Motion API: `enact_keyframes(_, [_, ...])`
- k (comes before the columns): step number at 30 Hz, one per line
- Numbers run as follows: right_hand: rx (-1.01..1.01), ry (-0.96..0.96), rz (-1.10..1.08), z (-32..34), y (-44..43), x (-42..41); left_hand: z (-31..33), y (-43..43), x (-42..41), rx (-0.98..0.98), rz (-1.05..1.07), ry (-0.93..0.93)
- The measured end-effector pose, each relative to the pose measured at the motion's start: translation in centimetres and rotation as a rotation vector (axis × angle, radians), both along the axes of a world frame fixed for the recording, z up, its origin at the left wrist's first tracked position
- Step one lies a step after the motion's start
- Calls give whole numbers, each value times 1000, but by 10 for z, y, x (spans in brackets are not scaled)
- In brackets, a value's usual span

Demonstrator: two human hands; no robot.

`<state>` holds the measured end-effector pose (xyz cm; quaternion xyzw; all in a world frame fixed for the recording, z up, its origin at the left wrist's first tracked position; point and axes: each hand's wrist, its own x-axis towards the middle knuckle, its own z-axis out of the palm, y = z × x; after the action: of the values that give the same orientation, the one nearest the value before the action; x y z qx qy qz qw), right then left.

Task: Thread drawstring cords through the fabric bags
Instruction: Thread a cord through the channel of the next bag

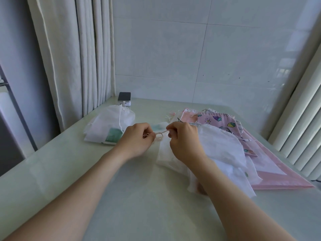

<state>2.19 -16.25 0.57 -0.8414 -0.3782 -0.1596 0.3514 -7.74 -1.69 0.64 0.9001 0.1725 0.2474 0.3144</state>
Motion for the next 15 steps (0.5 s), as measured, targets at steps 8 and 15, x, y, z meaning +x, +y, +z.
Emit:
enact_keyframes(8, [-69, -101, 42, -7, -2, 0, -3, -3, 2, -199, -29, 29])
enact_keyframes(15, [-51, -60, 52, -7, -1, -2, -9, 2, 4, -72, 20, 77])
